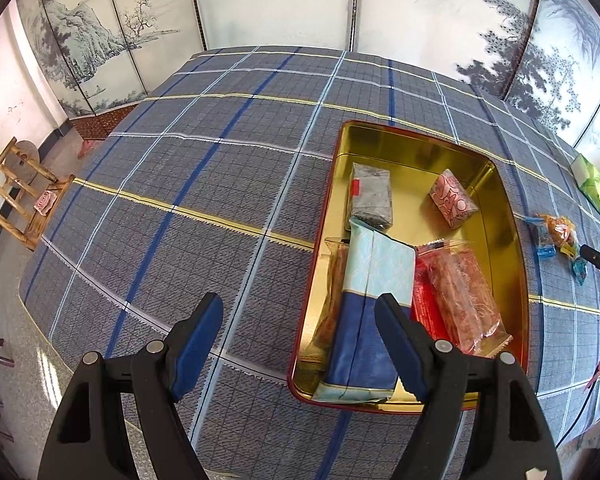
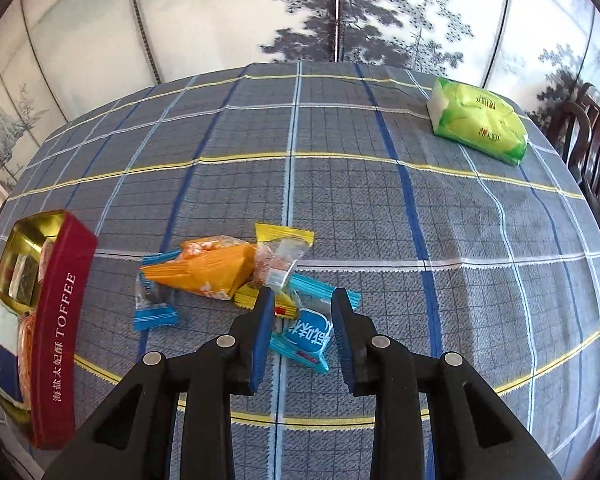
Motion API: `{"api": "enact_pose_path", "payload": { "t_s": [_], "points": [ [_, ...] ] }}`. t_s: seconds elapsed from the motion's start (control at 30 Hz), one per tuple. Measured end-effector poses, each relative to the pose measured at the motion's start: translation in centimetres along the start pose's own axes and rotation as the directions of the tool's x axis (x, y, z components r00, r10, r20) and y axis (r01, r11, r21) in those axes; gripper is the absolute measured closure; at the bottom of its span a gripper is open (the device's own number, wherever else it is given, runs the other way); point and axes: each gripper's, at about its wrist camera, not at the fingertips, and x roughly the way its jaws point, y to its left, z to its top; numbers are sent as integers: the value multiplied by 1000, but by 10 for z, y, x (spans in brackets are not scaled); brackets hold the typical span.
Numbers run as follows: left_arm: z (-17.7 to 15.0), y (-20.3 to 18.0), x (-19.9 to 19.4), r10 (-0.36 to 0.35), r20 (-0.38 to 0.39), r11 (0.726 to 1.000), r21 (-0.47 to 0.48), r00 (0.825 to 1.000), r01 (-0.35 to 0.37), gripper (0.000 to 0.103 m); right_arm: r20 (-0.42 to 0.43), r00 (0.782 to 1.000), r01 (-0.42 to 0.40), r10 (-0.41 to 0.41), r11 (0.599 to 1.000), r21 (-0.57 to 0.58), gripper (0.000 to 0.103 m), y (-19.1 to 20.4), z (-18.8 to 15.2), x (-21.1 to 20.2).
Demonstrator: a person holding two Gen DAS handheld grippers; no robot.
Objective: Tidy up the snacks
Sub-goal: 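Grasp the blue-and-white wrapped candy with the right tool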
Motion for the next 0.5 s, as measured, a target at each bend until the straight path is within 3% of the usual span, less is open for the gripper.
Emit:
{"api": "enact_pose_path", "payload": {
  "t_s": [0.13, 0.5],
  "points": [
    [3, -6, -2, -2, 3, 1000, 10, 1000, 2, 27, -2, 1000, 24, -24, 1000, -11, 71, -3, -5, 7],
    [19, -53, -11, -43, 29, 995, 87, 999, 40, 26, 39, 998, -50, 51, 998, -29, 71, -12, -23, 14]
  ]
}}
